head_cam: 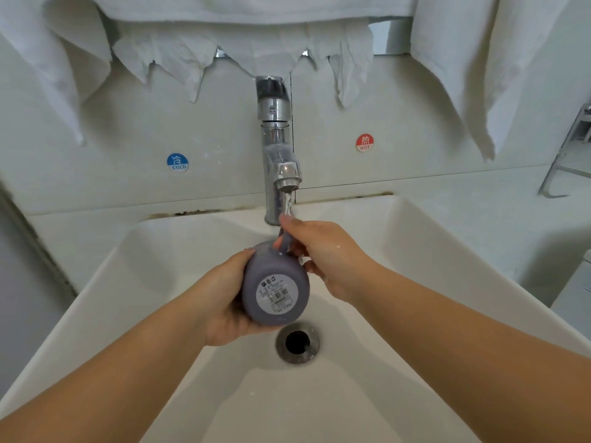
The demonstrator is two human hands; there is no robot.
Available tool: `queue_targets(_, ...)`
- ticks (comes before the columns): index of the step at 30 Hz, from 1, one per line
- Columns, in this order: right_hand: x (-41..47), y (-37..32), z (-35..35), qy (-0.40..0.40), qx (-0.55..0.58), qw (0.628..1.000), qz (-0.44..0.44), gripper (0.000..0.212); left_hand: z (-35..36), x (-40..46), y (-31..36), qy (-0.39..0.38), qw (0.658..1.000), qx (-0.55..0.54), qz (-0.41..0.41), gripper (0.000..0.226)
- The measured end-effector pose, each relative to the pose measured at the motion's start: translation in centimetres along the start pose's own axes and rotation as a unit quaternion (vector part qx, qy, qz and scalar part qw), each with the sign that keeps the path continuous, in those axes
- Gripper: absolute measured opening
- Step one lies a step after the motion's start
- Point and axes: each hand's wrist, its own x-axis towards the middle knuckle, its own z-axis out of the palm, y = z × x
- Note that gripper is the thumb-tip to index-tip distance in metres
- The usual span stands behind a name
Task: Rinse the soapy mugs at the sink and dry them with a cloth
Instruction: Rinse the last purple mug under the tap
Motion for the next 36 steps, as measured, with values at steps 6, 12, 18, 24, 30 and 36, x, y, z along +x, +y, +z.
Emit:
queue_targets(6, 0.1, 0.3, -0.1, -0.062, -0.028, 0.998, -0.018, 0.024, 0.1, -0.5, 0.3, -0.017, 1.000, 0.013, -0.012, 0.041)
queue_targets(12, 0.2, -0.3, -0.5, 0.032, -0.096, 0.995, -0.024, 0.045, 0.0, -0.4, 0.4, -0.019, 0.998, 0.040, -0.054, 0.040)
queue_targets(18, 0.6, -0.6, -2.1, -0.055, -0.168, 0.980, -0.095, 0.021, -1.0, -0.3, 1.1, -0.024, 0.998, 0.027, -0.060, 0.046)
queue_targets(24, 0.7, -0.1, -1.8, -0.020, -0.245, 0.964, -0.102, 0.025, -1.5, -0.1, 1.3, -0.032, 0.996, 0.073, 0.030, 0.061)
queue_targets(30, 0.8, 0.4, -1.6, -0.028, -0.180, 0.983, -0.036, 0.024, -1.0, 0.0, 0.8, 0.085, 0.942, 0.262, 0.193, 0.055)
queue_targets(36, 1.0, 1.4, -0.4, 0.004, -0.238, 0.970, -0.046, 0.032, -1.0, 0.8, 0.5, 0.147, 0.895, 0.328, 0.264, 0.040)
